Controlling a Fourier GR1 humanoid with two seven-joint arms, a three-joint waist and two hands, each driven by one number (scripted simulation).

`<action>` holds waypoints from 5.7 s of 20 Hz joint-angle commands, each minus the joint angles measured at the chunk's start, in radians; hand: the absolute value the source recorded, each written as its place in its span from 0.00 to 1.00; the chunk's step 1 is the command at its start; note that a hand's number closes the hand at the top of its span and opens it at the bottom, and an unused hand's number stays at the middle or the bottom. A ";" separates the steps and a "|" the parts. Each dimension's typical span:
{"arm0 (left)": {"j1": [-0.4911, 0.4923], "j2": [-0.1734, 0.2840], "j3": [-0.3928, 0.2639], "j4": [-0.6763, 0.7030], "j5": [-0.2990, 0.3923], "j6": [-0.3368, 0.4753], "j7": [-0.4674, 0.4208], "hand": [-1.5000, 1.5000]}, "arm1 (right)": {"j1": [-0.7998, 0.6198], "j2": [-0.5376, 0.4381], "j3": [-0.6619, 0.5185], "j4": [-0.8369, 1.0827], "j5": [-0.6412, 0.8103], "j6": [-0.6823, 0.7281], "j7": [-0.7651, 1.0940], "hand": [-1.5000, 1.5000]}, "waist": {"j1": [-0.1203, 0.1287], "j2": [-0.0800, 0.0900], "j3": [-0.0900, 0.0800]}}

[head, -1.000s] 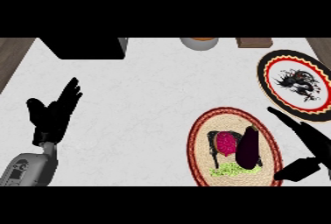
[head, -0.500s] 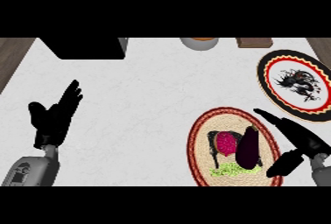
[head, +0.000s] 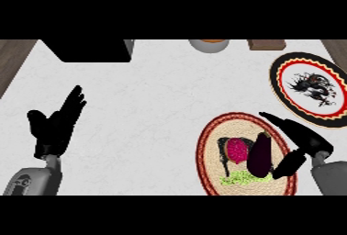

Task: Pick the eggplant from the placemat and place it in the plate

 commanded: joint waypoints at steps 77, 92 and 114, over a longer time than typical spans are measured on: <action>-0.039 -0.057 0.070 0.036 -0.062 -0.080 -0.013 0.50 | -0.548 -0.076 -0.638 0.978 0.254 -0.881 -0.361 0.00 | 0.030 0.013 0.003; -0.026 -0.011 0.116 -0.003 -0.028 -0.107 0.055 0.50 | -0.611 -0.030 -0.827 0.703 -0.135 -0.588 -0.392 0.00 | -0.014 -0.008 -0.001; -0.031 -0.053 0.121 -0.030 -0.068 -0.090 0.064 0.50 | -0.276 -0.166 -0.829 0.627 -0.380 -0.415 -0.556 0.00 | -0.002 -0.001 0.000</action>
